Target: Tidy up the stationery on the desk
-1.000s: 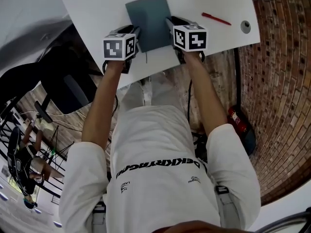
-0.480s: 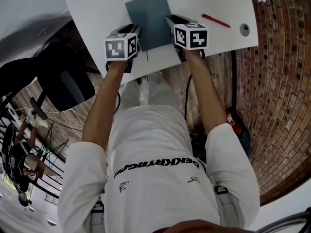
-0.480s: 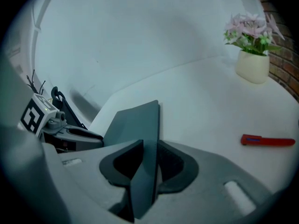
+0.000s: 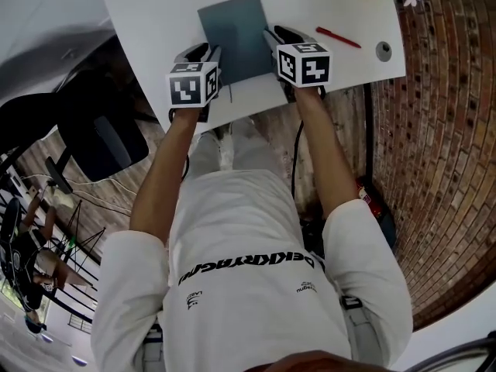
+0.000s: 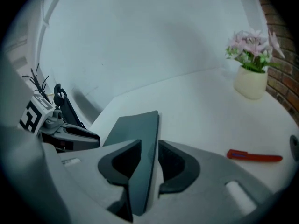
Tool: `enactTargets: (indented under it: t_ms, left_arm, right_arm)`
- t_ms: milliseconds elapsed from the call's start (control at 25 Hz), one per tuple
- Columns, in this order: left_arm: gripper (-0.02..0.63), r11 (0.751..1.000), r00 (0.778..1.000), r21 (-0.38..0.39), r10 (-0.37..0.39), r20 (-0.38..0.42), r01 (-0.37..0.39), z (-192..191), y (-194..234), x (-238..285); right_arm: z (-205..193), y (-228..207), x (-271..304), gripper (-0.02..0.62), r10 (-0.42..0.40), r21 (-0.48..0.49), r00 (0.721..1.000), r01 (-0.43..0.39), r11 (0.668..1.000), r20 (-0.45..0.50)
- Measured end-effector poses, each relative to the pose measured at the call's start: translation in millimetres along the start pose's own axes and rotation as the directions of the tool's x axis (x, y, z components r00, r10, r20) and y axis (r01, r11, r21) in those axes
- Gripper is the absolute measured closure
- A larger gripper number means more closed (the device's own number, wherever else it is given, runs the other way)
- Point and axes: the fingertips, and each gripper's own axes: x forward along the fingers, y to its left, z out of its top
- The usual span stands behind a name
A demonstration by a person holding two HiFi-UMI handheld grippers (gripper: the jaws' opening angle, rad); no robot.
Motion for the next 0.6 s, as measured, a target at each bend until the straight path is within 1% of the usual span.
enactTargets:
  t_ms: [120,240,360,440,520,600]
  left_arm:
    - [0.506,0.998,0.997,0.055,0.002,0.083,-0.006,10,-13,-16]
    - [0.522,0.995,0.984,0.095,-0.005,0.176,-0.012,21,-26,-32]
    - [0.542,0.996,0.969,0.084,0.015,0.248,-0.036,27,-32,-48]
    - [0.570,0.996,0.957,0.069,0.026,0.289,-0.048,30,-36,-58]
    - [0.597,0.996,0.941,0.064,0.034,0.335,-0.058,36,-41,-70]
    - [0.606,0.995,0.924,0.072,0.035,0.381,-0.067,42,-48,-81]
  right_arm:
    - [10,-6,-20,0.478,-0.032,-0.060,0.999,0.035,0.998,0.040]
    - [18,-13,-35,0.468,-0.045,-0.080,0.997,0.050,0.996,0.066]
    - [24,-20,-48,0.468,-0.055,-0.090,0.994,0.064,0.994,0.091]
    - [25,-28,-56,0.468,-0.072,-0.107,0.992,0.083,0.991,0.106]
    - [25,-39,-64,0.468,-0.094,-0.142,0.989,0.110,0.984,0.115]
    - [25,-52,-72,0.468,-0.123,-0.196,0.985,0.145,0.970,0.118]
